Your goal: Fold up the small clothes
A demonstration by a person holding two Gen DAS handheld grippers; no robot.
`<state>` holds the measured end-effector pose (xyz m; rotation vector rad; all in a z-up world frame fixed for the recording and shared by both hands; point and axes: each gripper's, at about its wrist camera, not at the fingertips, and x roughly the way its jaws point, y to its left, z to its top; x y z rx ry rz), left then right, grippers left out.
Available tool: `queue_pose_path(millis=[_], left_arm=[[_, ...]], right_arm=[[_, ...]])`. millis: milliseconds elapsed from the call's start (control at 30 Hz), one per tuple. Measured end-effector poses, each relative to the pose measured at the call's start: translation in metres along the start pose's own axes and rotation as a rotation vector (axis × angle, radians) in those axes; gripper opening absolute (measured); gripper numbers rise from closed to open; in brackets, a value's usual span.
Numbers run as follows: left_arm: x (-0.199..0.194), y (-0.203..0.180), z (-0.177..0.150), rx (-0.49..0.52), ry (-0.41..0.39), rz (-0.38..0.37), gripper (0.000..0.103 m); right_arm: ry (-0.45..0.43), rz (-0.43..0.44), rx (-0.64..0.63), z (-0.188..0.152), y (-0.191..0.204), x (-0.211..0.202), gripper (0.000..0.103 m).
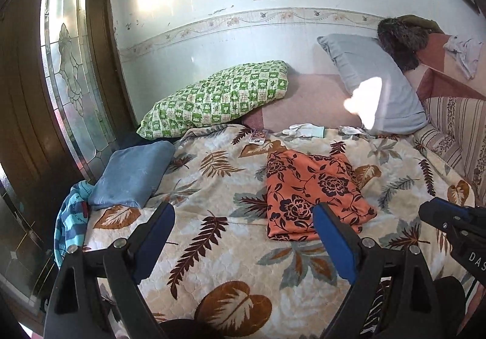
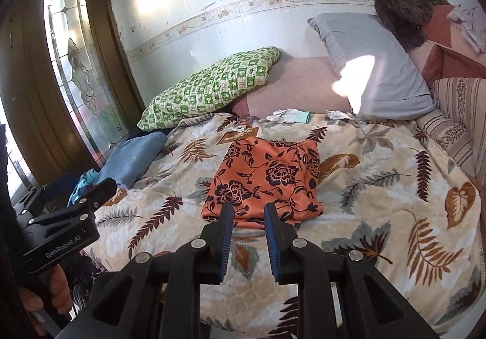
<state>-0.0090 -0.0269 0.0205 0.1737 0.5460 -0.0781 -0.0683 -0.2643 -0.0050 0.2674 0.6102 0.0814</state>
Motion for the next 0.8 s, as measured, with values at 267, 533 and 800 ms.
queue_pose_path(millis=[267, 533, 800], left_arm=[[0.014, 0.002, 0.006, 0.003, 0.018, 0.009, 0.092], [0.020, 0.003, 0.013, -0.020, 0.005, -0.011, 0.092], [0.024, 0.005, 0.015, -0.053, -0.024, -0.057, 0.093]], right_arm=[[0.037, 0.029, -0.011, 0.001, 0.003, 0.018, 0.023], [0.050, 0.028, -0.035, 0.005, 0.008, 0.033, 0.023], [0.077, 0.025, -0.024, 0.002, 0.005, 0.048, 0.023]])
